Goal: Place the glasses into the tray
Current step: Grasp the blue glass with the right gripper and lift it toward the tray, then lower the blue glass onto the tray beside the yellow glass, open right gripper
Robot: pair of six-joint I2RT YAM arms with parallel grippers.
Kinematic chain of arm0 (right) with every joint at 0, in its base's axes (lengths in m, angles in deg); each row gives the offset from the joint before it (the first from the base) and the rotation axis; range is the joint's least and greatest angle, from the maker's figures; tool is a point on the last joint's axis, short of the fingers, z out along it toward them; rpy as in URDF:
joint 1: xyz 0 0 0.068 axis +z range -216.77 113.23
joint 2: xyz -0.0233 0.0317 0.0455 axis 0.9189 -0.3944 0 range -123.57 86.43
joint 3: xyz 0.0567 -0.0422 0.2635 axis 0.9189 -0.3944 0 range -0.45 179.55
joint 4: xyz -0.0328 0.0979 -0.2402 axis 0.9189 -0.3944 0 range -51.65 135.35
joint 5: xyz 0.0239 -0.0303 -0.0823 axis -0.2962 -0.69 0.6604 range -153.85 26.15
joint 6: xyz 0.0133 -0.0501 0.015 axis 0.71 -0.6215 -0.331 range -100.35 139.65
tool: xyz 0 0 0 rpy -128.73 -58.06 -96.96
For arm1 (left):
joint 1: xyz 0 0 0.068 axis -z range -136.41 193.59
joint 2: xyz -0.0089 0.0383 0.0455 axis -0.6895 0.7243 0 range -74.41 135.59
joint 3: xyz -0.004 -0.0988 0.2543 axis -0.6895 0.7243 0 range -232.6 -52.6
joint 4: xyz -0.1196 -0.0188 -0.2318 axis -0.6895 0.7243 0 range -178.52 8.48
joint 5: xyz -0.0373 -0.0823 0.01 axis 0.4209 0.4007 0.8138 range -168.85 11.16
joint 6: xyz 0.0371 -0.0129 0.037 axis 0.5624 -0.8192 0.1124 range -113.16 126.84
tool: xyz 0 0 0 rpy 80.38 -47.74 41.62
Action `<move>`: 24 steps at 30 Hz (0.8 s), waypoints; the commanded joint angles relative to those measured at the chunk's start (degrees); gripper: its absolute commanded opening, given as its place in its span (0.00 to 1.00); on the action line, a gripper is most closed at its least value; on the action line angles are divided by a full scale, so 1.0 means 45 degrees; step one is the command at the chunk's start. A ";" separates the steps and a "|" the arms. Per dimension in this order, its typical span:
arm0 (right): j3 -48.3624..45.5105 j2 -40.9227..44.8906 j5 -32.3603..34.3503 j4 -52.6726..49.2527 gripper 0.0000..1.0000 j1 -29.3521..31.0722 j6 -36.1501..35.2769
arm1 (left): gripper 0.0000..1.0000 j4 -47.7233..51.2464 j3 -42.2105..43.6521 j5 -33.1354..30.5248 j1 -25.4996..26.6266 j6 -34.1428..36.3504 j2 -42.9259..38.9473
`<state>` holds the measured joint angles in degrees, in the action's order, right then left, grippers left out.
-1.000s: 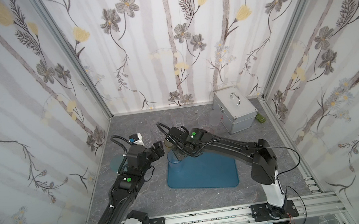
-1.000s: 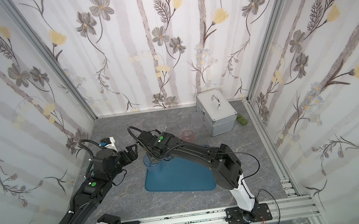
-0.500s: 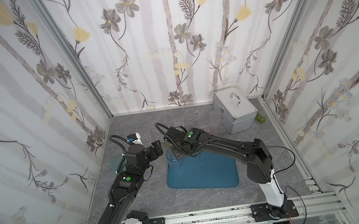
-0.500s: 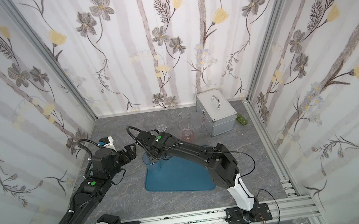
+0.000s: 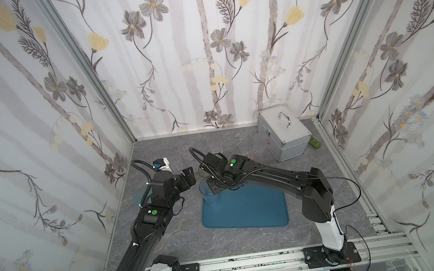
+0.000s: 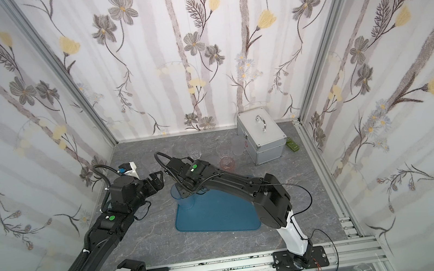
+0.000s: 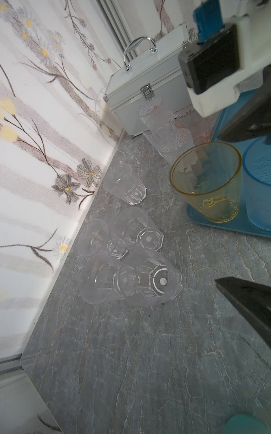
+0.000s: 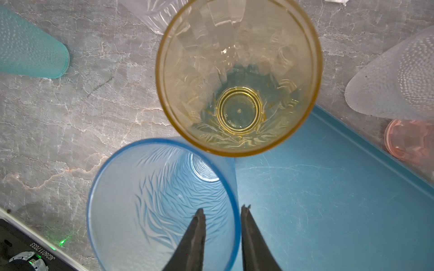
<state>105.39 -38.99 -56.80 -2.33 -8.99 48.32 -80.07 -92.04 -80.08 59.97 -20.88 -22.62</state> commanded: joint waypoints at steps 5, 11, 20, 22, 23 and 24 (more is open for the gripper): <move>-0.0532 0.0584 -0.1054 0.0892 0.25 -0.0163 0.0085 | 0.92 -0.0100 0.0191 0.0006 -0.0017 -0.0310 -0.0045; -0.0636 0.0694 -0.1564 0.1203 0.26 -0.0183 0.0235 | 0.91 -0.0041 0.0157 0.0040 -0.0009 -0.0320 -0.0112; -0.1009 0.0801 -0.1924 0.1568 0.26 -0.0290 0.0321 | 0.91 0.0015 0.0015 -0.0035 -0.0011 -0.0304 -0.0006; -0.1113 0.0783 -0.2147 0.1669 0.25 -0.0378 0.0361 | 0.91 0.0056 0.0005 0.0040 -0.0014 -0.0357 -0.0043; -0.1118 0.0783 -0.2187 0.1661 0.25 -0.0397 0.0356 | 0.91 0.0075 -0.0004 0.0112 -0.0025 -0.0380 -0.0063; -0.1151 0.0835 -0.2201 0.1698 0.25 -0.0398 0.0358 | 0.91 0.0076 -0.0005 0.0117 -0.0010 -0.0382 -0.0063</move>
<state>100.58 -36.02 -65.37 2.81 -10.63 49.19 -79.64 -91.50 -79.66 59.97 -22.13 -22.75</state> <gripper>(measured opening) 0.251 0.908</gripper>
